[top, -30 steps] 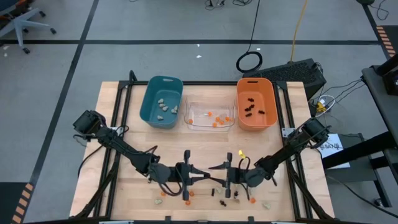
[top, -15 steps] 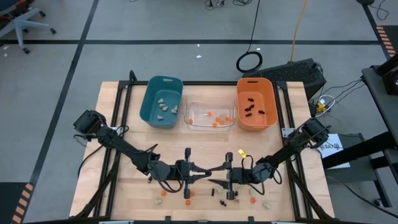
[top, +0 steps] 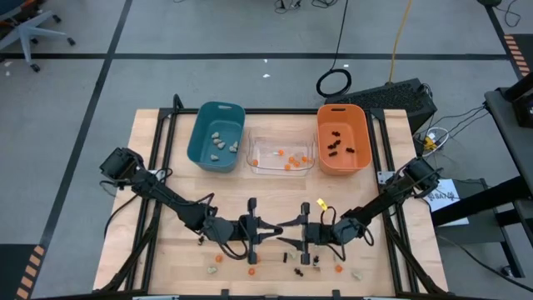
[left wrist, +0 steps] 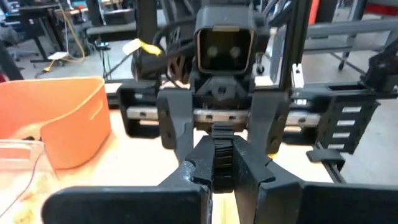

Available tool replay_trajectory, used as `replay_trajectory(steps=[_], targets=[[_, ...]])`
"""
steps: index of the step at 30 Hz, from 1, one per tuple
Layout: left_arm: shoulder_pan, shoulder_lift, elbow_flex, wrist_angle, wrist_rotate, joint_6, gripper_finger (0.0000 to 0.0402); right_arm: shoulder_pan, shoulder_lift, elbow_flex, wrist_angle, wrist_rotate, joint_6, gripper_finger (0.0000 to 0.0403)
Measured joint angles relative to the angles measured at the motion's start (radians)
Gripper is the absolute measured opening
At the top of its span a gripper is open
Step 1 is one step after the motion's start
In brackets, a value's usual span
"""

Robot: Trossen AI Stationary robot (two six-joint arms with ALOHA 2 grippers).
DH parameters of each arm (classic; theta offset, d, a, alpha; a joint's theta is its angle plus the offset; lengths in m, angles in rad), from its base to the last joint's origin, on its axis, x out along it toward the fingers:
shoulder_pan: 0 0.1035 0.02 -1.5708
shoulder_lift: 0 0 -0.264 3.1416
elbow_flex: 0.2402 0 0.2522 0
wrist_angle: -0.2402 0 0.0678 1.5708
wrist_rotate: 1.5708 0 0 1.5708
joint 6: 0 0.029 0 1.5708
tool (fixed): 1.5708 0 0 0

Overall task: Sort Halloween decoration
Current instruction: Put the black skeleton toy into the orange bin

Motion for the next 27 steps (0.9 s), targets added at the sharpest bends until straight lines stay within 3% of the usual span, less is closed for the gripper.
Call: replay_trajectory(steps=[14, 27], targets=[[0.024, 0.023, 0.000, 0.051, 0.020, -0.005, 0.0029, -0.033, -0.001, 0.000, 0.035, -0.030, 0.017, 0.0156], [0.030, 0.031, 0.000, 0.082, 0.036, -0.005, 0.0029, -0.033, -0.001, 0.000, 0.027, -0.056, 0.012, 0.0078]])
